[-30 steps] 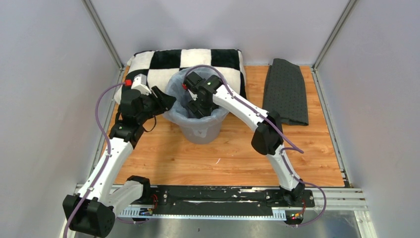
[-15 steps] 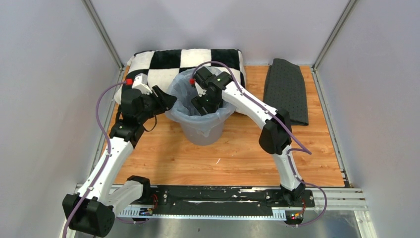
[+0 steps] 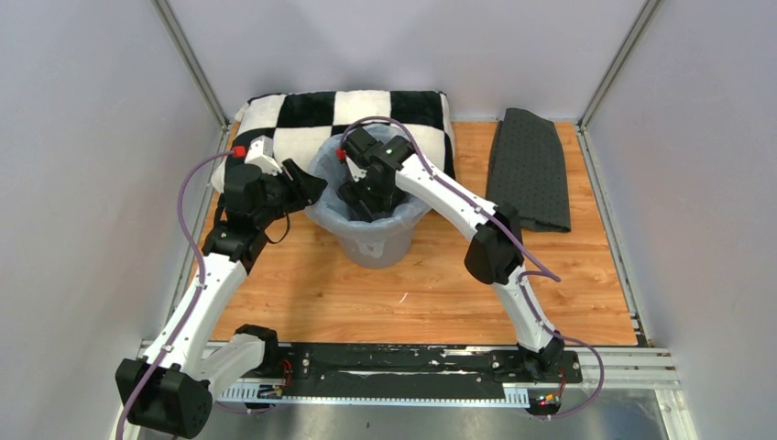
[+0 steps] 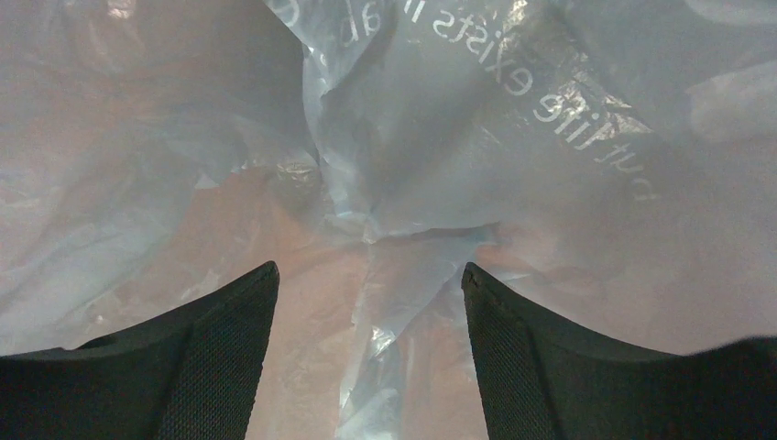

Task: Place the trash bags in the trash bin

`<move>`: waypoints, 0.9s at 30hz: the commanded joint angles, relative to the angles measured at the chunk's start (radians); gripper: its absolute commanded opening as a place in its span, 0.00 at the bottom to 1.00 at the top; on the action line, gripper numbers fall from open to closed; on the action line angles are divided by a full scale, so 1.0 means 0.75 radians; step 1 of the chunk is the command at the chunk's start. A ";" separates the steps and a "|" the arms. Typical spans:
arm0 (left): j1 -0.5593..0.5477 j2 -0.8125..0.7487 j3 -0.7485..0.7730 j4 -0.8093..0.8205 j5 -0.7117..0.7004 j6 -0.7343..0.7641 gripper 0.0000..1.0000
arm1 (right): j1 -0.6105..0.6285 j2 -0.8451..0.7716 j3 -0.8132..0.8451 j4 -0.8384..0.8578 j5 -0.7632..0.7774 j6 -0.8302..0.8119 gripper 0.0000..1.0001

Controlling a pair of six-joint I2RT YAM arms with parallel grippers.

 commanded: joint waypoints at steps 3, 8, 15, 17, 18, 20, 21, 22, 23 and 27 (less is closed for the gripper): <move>-0.012 0.009 0.006 -0.070 -0.005 0.032 0.49 | 0.016 -0.016 0.073 -0.083 0.024 0.032 0.75; -0.013 0.013 0.002 -0.069 -0.013 0.031 0.49 | 0.023 -0.057 0.075 -0.084 0.019 0.040 0.75; -0.014 0.021 -0.002 -0.066 -0.016 0.035 0.49 | 0.031 -0.088 0.071 -0.083 0.017 0.042 0.73; -0.014 0.023 -0.001 -0.066 -0.019 0.036 0.49 | 0.030 -0.101 0.075 -0.079 0.021 0.044 0.72; -0.014 0.023 -0.001 -0.066 -0.021 0.035 0.49 | 0.031 -0.110 0.078 -0.076 0.022 0.045 0.71; -0.014 0.027 0.000 -0.065 -0.022 0.035 0.49 | 0.031 -0.128 0.084 -0.073 0.020 0.047 0.69; -0.014 0.026 0.000 -0.065 -0.023 0.034 0.49 | 0.030 -0.140 0.085 -0.072 0.017 0.046 0.68; -0.014 0.028 0.000 -0.064 -0.022 0.034 0.49 | 0.032 -0.148 0.085 -0.070 0.013 0.046 0.67; -0.014 0.027 0.001 -0.062 -0.022 0.033 0.49 | 0.033 -0.158 0.084 -0.068 0.011 0.049 0.67; -0.014 0.031 0.000 -0.062 -0.022 0.032 0.49 | 0.033 -0.199 0.081 -0.053 0.010 0.051 0.65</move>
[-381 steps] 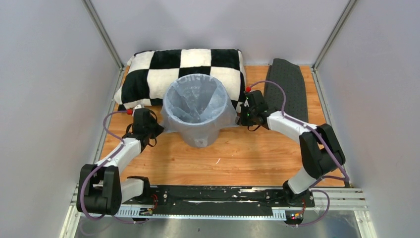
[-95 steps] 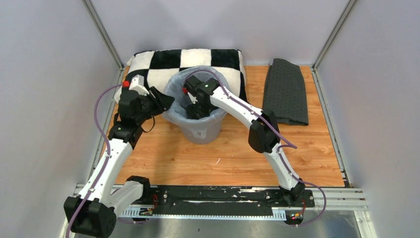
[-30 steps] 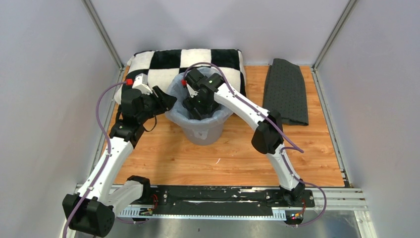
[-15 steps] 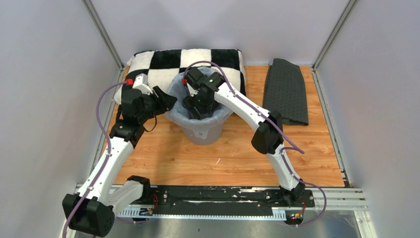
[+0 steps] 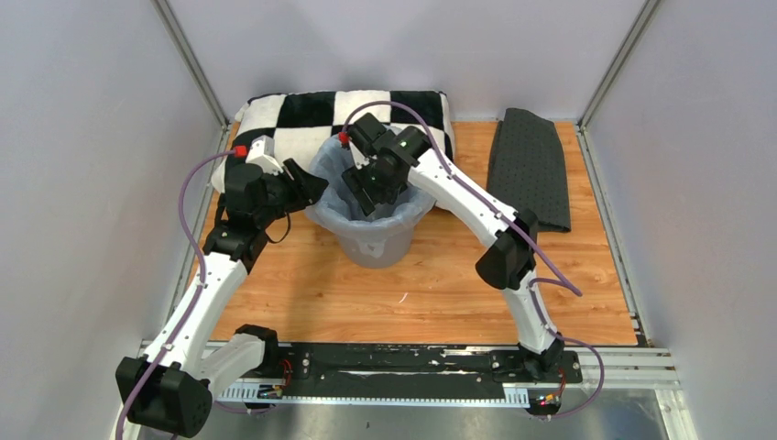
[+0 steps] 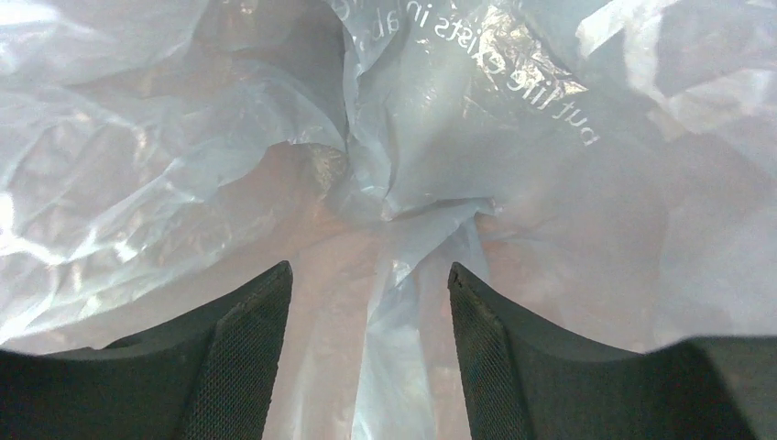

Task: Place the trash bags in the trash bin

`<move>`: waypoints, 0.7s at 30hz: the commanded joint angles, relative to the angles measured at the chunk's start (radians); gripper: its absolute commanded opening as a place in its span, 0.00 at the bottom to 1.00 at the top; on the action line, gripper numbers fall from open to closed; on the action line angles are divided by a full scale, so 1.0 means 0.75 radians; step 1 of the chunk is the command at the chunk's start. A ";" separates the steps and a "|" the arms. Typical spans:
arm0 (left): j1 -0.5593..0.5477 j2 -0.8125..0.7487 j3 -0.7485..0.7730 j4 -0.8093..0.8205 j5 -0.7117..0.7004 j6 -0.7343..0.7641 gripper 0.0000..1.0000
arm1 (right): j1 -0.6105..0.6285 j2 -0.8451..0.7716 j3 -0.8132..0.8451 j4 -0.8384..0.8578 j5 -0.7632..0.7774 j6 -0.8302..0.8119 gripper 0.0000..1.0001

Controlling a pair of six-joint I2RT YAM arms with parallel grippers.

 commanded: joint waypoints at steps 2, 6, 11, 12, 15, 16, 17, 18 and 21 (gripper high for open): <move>-0.006 0.023 0.000 -0.068 -0.021 0.031 0.49 | 0.018 -0.098 0.038 -0.001 -0.009 0.021 0.65; -0.006 0.022 0.002 -0.073 -0.022 0.035 0.49 | 0.018 -0.129 0.043 0.055 -0.050 0.037 0.63; -0.006 0.020 0.002 -0.077 -0.024 0.037 0.49 | 0.016 -0.158 0.049 0.129 -0.084 0.065 0.59; -0.006 0.021 0.002 -0.077 -0.024 0.037 0.49 | 0.016 -0.165 0.057 0.139 -0.073 0.071 0.57; -0.006 0.021 0.002 -0.079 -0.024 0.037 0.49 | 0.015 -0.190 0.070 0.177 -0.028 0.076 0.52; -0.005 0.020 0.002 -0.077 -0.025 0.037 0.49 | 0.013 -0.199 0.072 0.190 -0.002 0.077 0.50; -0.006 0.022 0.000 -0.077 -0.026 0.036 0.49 | 0.008 -0.206 0.076 0.199 0.033 0.077 0.48; -0.006 0.022 0.000 -0.077 -0.025 0.036 0.49 | 0.004 -0.212 0.075 0.208 0.062 0.075 0.45; -0.006 0.020 -0.002 -0.077 -0.025 0.036 0.49 | -0.031 -0.224 0.073 0.222 0.145 0.058 0.37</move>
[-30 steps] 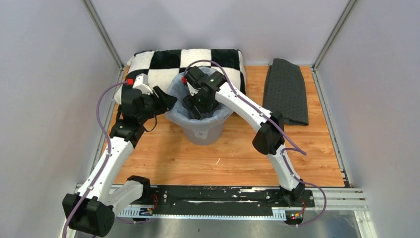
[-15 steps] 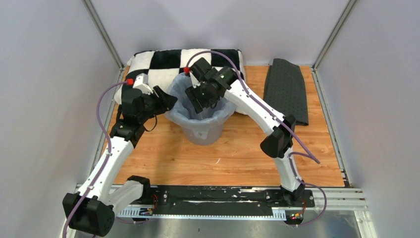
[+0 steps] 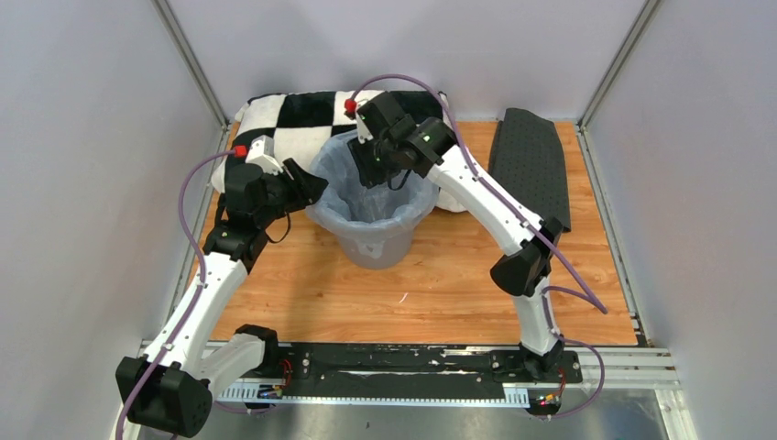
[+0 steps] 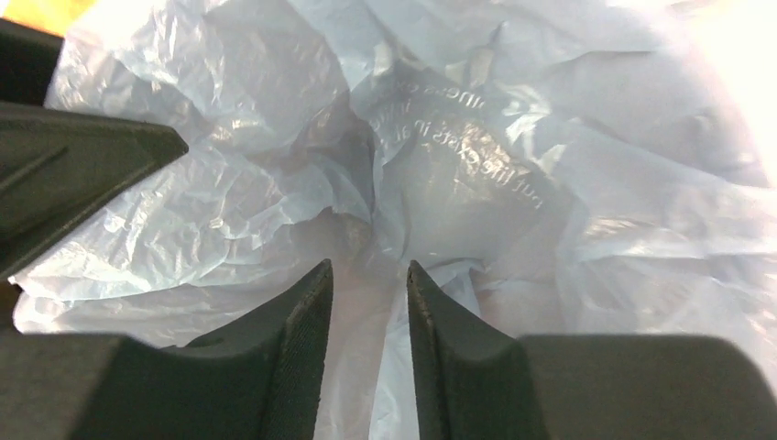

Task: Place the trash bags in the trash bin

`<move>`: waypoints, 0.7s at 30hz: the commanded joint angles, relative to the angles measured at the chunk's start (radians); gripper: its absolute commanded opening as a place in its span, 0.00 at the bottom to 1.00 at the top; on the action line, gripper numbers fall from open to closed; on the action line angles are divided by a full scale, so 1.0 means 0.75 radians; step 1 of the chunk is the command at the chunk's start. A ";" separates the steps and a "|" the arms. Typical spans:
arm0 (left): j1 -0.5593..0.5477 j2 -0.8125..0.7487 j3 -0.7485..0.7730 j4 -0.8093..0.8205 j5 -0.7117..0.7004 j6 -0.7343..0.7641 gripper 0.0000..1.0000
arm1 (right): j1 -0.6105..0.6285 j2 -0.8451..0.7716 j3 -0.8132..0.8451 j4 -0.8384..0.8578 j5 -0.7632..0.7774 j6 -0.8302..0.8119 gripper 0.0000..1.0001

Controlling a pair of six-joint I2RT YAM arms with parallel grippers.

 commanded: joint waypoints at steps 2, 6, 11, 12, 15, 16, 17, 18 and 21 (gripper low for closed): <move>-0.006 0.016 -0.001 -0.082 -0.021 0.035 0.49 | -0.055 -0.070 0.034 0.040 0.143 -0.019 0.35; -0.006 0.013 0.000 -0.087 -0.025 0.039 0.49 | -0.112 -0.105 -0.057 0.061 0.117 -0.030 0.30; -0.006 0.008 -0.002 -0.089 -0.024 0.038 0.49 | -0.175 -0.164 -0.220 0.128 0.106 -0.040 0.29; -0.006 0.005 -0.002 -0.090 -0.025 0.038 0.49 | -0.185 -0.171 -0.245 0.132 0.113 -0.039 0.29; -0.006 0.003 -0.001 -0.090 -0.026 0.037 0.49 | -0.200 -0.188 -0.307 0.146 0.149 -0.045 0.29; -0.006 0.003 -0.001 -0.093 -0.026 0.038 0.49 | -0.203 -0.188 -0.313 0.149 0.143 -0.046 0.29; -0.006 0.003 0.000 -0.093 -0.029 0.038 0.49 | -0.204 -0.189 -0.313 0.153 0.138 -0.044 0.29; -0.006 0.004 0.001 -0.091 -0.029 0.039 0.49 | -0.204 -0.188 -0.307 0.154 0.133 -0.041 0.29; -0.006 0.003 0.004 -0.093 -0.030 0.038 0.49 | -0.203 -0.182 -0.283 0.155 0.102 -0.035 0.30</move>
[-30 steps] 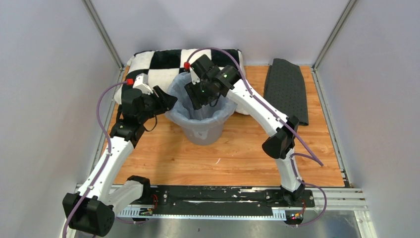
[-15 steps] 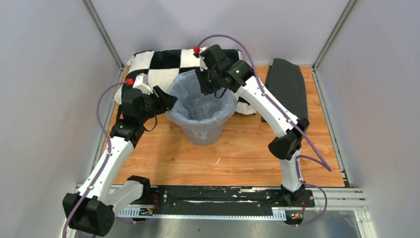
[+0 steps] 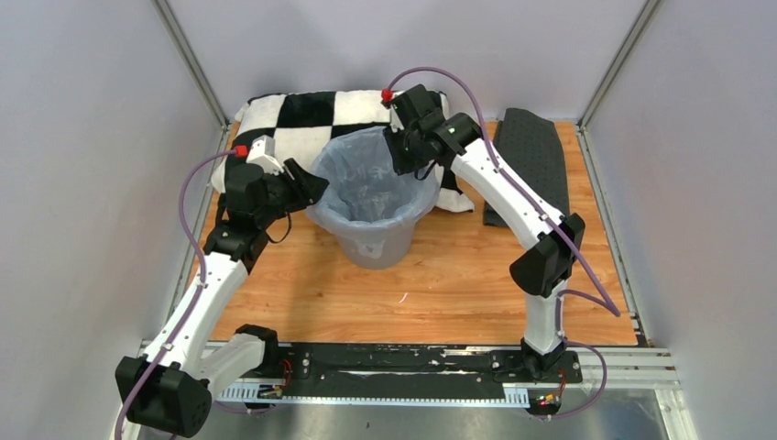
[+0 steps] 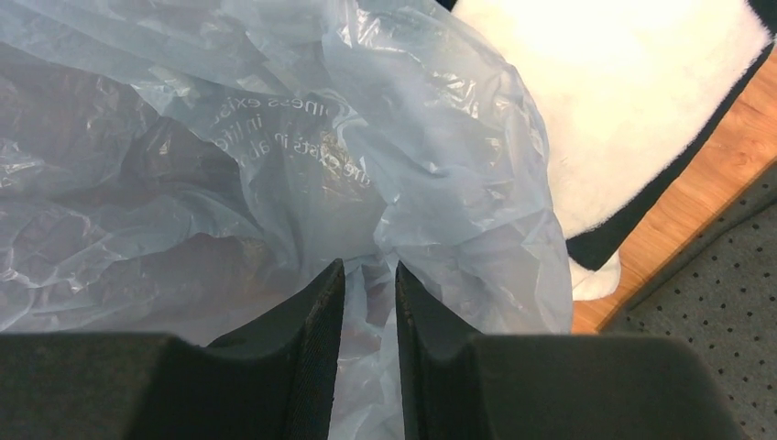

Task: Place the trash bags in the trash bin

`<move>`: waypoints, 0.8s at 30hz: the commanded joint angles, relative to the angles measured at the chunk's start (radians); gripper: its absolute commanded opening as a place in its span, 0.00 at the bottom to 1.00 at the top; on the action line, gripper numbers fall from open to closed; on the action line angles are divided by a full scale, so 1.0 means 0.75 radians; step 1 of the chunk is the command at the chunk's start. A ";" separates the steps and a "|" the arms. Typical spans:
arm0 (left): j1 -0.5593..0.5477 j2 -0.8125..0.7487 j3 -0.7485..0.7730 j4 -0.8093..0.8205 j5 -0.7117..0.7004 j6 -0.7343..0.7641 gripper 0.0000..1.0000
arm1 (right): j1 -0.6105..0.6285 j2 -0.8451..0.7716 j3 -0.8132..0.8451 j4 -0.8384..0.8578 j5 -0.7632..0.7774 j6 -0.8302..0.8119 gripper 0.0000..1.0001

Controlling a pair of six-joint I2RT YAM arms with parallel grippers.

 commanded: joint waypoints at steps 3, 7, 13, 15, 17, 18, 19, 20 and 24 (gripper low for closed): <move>0.001 0.003 0.009 -0.098 -0.026 0.039 0.49 | -0.006 -0.024 0.045 0.007 -0.085 -0.004 0.31; 0.002 0.005 0.030 -0.107 -0.031 0.044 0.50 | 0.013 -0.026 0.098 0.021 -0.173 0.011 0.32; 0.001 0.005 0.073 -0.123 -0.044 0.060 0.55 | 0.017 -0.050 0.110 0.124 -0.326 0.058 0.36; 0.000 0.005 0.089 -0.129 -0.043 0.068 0.59 | 0.017 -0.049 0.127 0.138 -0.337 0.065 0.37; 0.002 0.004 0.119 -0.138 -0.050 0.078 0.63 | 0.018 -0.054 0.133 0.149 -0.343 0.065 0.38; 0.001 0.005 0.134 -0.147 -0.056 0.084 0.64 | 0.017 -0.059 0.131 0.156 -0.342 0.064 0.39; 0.002 0.005 0.153 -0.154 -0.061 0.089 0.66 | 0.018 -0.064 0.127 0.164 -0.344 0.063 0.39; 0.003 0.008 0.172 -0.161 -0.065 0.093 0.67 | 0.017 -0.072 0.124 0.171 -0.345 0.061 0.40; 0.003 0.010 0.246 -0.188 -0.077 0.110 0.75 | 0.018 -0.112 0.097 0.188 -0.338 0.050 0.43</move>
